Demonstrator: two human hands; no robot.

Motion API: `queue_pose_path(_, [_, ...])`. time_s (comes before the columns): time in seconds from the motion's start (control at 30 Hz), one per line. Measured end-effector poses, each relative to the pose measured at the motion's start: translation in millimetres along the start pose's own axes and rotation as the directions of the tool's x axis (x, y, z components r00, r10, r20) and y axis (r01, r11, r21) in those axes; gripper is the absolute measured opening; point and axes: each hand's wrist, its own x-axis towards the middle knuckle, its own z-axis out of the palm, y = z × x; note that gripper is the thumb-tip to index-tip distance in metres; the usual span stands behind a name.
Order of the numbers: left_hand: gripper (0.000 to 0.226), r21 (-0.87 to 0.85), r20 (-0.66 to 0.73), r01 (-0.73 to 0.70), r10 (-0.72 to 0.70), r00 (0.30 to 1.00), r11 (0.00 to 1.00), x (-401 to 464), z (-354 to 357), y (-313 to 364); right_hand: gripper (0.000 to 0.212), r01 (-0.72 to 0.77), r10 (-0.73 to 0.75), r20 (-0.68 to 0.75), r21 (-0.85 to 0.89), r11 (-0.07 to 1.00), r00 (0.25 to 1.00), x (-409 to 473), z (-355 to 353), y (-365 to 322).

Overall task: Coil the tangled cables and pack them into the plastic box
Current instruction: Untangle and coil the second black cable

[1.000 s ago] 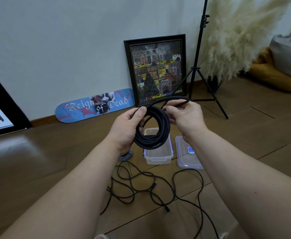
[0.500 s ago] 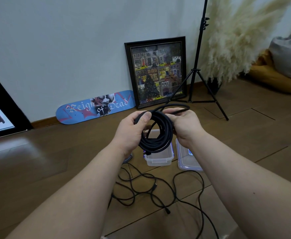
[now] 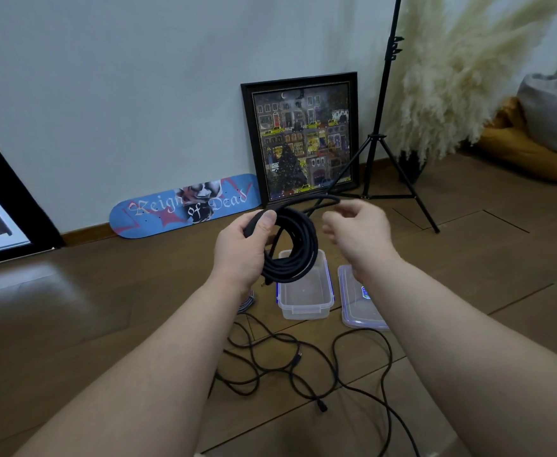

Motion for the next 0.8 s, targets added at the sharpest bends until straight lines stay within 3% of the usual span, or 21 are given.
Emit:
queue_pose_path(0.07, [0.013,-0.042,-0.044,-0.007,0.005,0.999,0.999,2.2,-1.7,2.1,0.009,0.29,-0.308,-0.047,-0.224,0.931,0.95,-8.1,-1.6,-6.6])
queue_pose_path(0.13, [0.013,-0.1,-0.083,-0.007,-0.002,0.997,0.995,2.8,-0.5,5.0,0.015,0.443,-0.457,0.011,-0.268,0.856,0.889,-16.2,0.3,-9.0])
queue_pose_path(0.27, [0.012,-0.095,-0.116,-0.036,0.025,0.993,0.995,1.7,1.9,4.5,0.032,0.466,-0.496,-0.085,-0.238,0.852,0.864,-23.2,3.8,-11.1])
queue_pose_path(0.43, [0.014,-0.208,-0.12,-0.005,-0.02,0.993,0.978,0.6,2.0,7.2,0.009,0.568,-0.494,0.284,-0.352,0.744,0.822,-24.0,12.1,-5.6])
queue_pose_path(0.67, [0.012,-0.345,-0.01,0.03,-0.035,0.999,0.938,-1.7,8.9,14.8,0.019,0.538,-0.473,0.255,-0.4,0.742,0.843,-17.7,16.6,-4.4])
queue_pose_path(0.8, [0.034,-0.328,0.047,0.006,0.009,0.999,0.945,-4.0,12.2,16.1,0.027,0.509,-0.469,0.207,-0.46,0.727,0.858,-17.1,18.6,-3.5])
